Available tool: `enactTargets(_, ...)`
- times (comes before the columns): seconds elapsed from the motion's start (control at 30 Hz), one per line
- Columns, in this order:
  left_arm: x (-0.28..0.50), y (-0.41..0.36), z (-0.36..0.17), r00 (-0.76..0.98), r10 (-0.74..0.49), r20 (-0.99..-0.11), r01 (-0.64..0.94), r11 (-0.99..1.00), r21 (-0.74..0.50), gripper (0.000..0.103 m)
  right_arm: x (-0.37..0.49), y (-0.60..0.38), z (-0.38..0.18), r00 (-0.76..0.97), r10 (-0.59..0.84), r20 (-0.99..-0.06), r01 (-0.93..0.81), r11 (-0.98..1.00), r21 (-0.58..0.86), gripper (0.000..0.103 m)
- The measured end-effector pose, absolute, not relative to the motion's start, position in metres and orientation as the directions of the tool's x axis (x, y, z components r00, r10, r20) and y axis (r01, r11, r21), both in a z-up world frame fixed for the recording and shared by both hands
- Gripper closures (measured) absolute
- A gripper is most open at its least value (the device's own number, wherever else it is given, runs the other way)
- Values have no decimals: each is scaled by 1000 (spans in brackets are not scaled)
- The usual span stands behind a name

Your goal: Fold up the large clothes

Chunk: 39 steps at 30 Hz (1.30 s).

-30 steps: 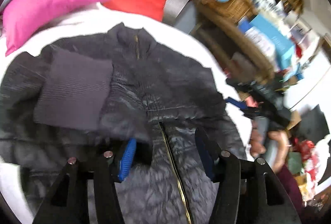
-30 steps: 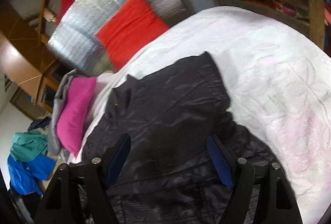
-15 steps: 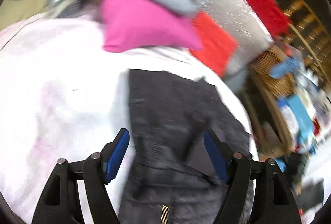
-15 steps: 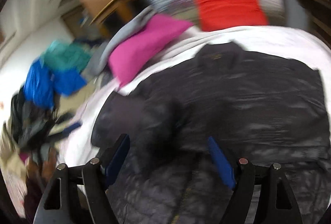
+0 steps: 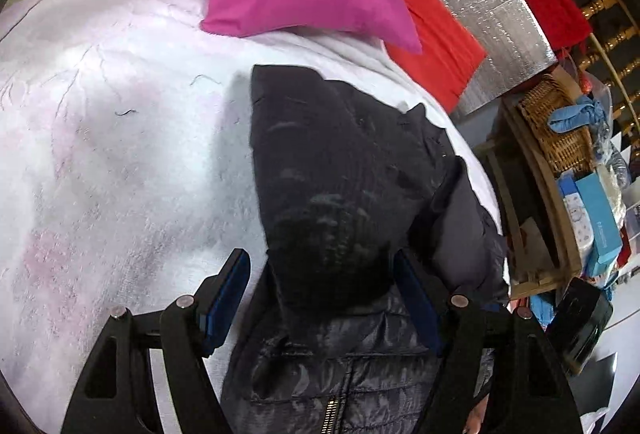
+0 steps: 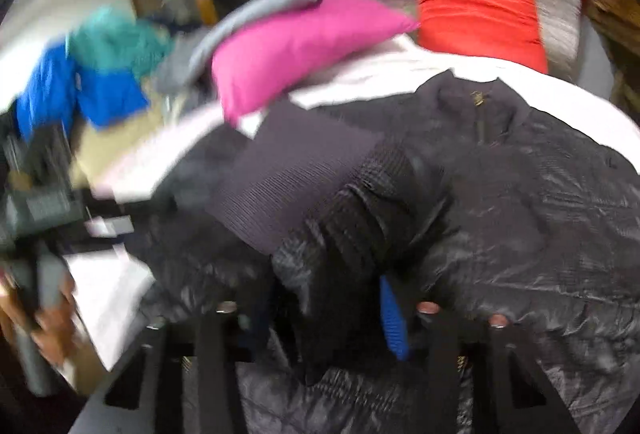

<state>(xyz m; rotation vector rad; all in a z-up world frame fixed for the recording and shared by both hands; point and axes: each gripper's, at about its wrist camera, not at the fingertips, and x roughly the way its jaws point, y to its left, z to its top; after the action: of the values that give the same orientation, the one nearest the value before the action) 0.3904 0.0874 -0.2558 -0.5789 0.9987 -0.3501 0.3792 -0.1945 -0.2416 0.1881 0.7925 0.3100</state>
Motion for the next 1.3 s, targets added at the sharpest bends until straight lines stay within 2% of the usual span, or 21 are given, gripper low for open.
enactTargets(0.13, 385, 87, -247, 530, -540, -654, 51, 790, -611, 28, 382, -262, -239, 694, 399, -600, -35, 851, 525, 61)
enactTargets(0.23, 384, 68, -246, 509, -564, -651, 95, 788, -608, 28, 380, -317, -248, 715, 456, -530, 64, 712, 699, 61)
enactTargets(0.33, 386, 52, -246, 497, -560, -663, 114, 799, -590, 28, 372, -365, -262, 738, 470, -484, 163, 572, 804, 60)
enactTargets(0.37, 386, 47, -247, 485, -567, -665, 122, 797, -591, 28, 369, -384, -273, 734, 486, -475, 216, 496, 841, 56)
enactTargets(0.47, 390, 34, -249, 473, -564, -677, 127, 804, -581, 28, 361, -415, -286, 741, 479, -470, 298, 393, 870, 31)
enactTargets(0.63, 398, 24, -254, 470, -552, -688, 99, 808, -580, 28, 351, -435, -268, 786, 397, -474, 294, 435, 851, 26)
enactTargets(0.77, 406, 10, -267, 434, -513, -741, 81, 841, -535, 28, 362, -437, -276, 768, 397, -503, 318, 445, 837, 23)
enactTargets(0.8, 407, 9, -269, 423, -509, -750, 75, 844, -531, 28, 365, -438, -280, 766, 385, -514, 336, 442, 832, 25)
enactTargets(0.83, 409, 6, -273, 410, -506, -759, 68, 847, -527, 28, 368, -440, -283, 763, 372, -529, 350, 450, 821, 32)
enactTargets(0.87, 410, 5, -275, 405, -504, -763, 66, 848, -526, 28, 369, -440, -282, 754, 335, -565, 375, 487, 789, 69)
enactTargets(0.9, 413, 3, -275, 405, -502, -765, 66, 850, -523, 28, 370, -440, -280, 750, 314, -582, 380, 514, 769, 88)
enactTargets(1.13, 414, -2, -251, 487, -502, -715, 115, 848, -517, 28, 357, -459, -230, 867, 210, -451, 249, 602, 759, 88)
enactTargets(1.2, 417, -6, -259, 462, -493, -737, 107, 856, -505, 28, 363, -464, -233, 851, 194, -489, 273, 632, 725, 88)
enactTargets(1.3, 422, -13, -270, 428, -456, -780, 101, 882, -460, 28, 373, -472, -257, 781, 144, -608, 378, 665, 643, 88)
